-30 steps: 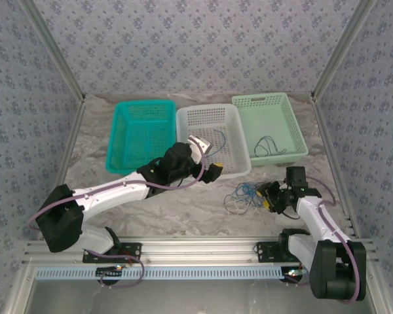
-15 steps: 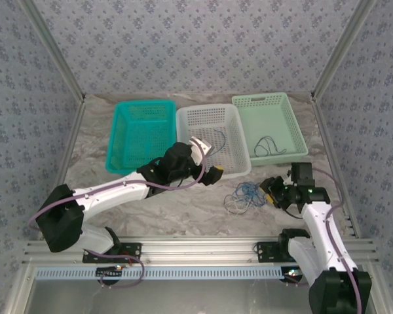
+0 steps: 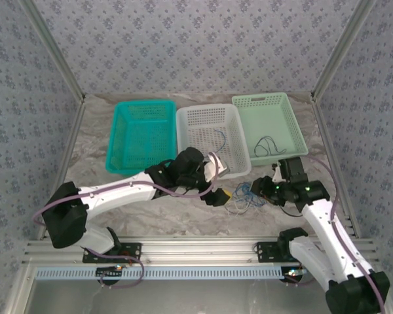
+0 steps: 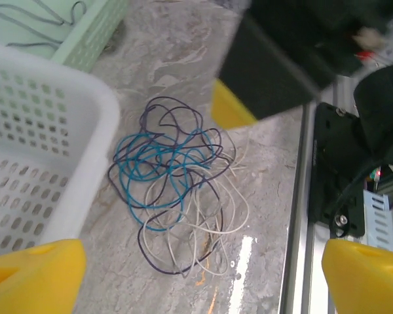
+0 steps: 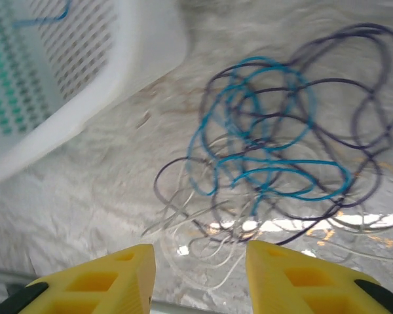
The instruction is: Untangle the cables
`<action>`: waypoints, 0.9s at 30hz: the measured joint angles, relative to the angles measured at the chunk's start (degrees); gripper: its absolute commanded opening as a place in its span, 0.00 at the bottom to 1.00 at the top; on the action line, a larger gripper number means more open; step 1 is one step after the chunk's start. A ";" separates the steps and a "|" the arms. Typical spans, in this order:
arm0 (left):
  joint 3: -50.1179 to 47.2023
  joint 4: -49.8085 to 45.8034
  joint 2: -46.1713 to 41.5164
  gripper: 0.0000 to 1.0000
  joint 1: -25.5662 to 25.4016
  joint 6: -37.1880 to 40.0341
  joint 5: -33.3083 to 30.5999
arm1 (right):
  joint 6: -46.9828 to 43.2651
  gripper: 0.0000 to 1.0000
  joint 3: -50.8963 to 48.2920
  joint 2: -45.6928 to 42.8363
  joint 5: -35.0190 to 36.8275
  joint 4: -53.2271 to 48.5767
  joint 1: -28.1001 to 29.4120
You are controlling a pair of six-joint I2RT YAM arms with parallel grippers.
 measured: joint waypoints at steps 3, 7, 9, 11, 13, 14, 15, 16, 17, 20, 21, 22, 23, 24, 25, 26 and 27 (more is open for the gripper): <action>-3.61 2.32 -1.81 0.99 2.64 -4.26 -1.22 | -2.64 0.42 2.38 -1.20 3.04 -0.76 7.08; -5.92 5.03 -4.24 0.99 5.44 -9.57 -3.85 | -4.37 0.44 3.30 0.44 6.69 -1.81 15.76; -6.84 6.54 -5.92 0.99 5.97 -11.91 -5.46 | -4.90 0.44 3.30 2.69 8.35 -2.27 20.57; -8.20 8.31 -8.20 1.00 6.40 -14.16 -7.04 | -5.29 0.45 3.32 5.68 10.43 -2.51 25.05; -9.55 9.35 -10.29 0.99 6.75 -15.91 -8.63 | -5.73 0.45 3.54 8.83 12.92 -2.95 28.63; -10.23 9.57 -11.39 1.00 6.95 -16.65 -9.42 | -6.03 0.45 3.91 10.45 14.05 -3.30 30.10; -10.82 9.79 -12.26 0.99 7.04 -17.38 -10.27 | -6.32 0.45 4.20 11.47 14.80 -3.32 30.84; -11.32 9.92 -13.07 0.99 7.21 -17.97 -10.93 | -6.51 0.45 4.52 12.48 15.61 -3.28 31.47; -11.78 10.21 -13.81 1.00 7.30 -18.51 -11.82 | -6.75 0.45 4.72 13.22 16.33 -3.19 31.78; -13.14 10.62 -15.89 0.99 7.30 -19.63 -13.94 | -7.63 0.45 4.76 14.58 17.29 -2.47 31.89; -13.55 10.73 -16.55 1.00 7.30 -19.93 -14.62 | -7.82 0.45 4.76 14.97 17.38 -2.21 31.89; -13.94 10.78 -17.14 0.99 7.30 -20.24 -15.19 | -8.02 0.45 4.76 15.45 17.38 -1.88 31.89; -14.29 10.84 -17.68 1.00 7.30 -20.50 -15.78 | -8.22 0.45 4.76 15.98 17.38 -1.53 31.98; -14.56 10.84 -18.08 1.00 7.30 -20.61 -16.28 | -8.39 0.45 4.76 16.48 17.38 -1.22 32.02; -14.88 10.86 -18.49 0.99 7.30 -20.94 -16.76 | -8.61 0.45 4.76 17.18 17.40 -0.90 32.04; -15.15 10.86 -18.88 1.00 7.30 -21.05 -17.31 | -8.90 0.45 4.74 18.01 17.40 -0.52 32.04; -15.30 10.91 -19.10 1.00 7.30 -21.27 -17.64 | -9.14 0.44 4.70 18.64 17.40 -0.17 32.02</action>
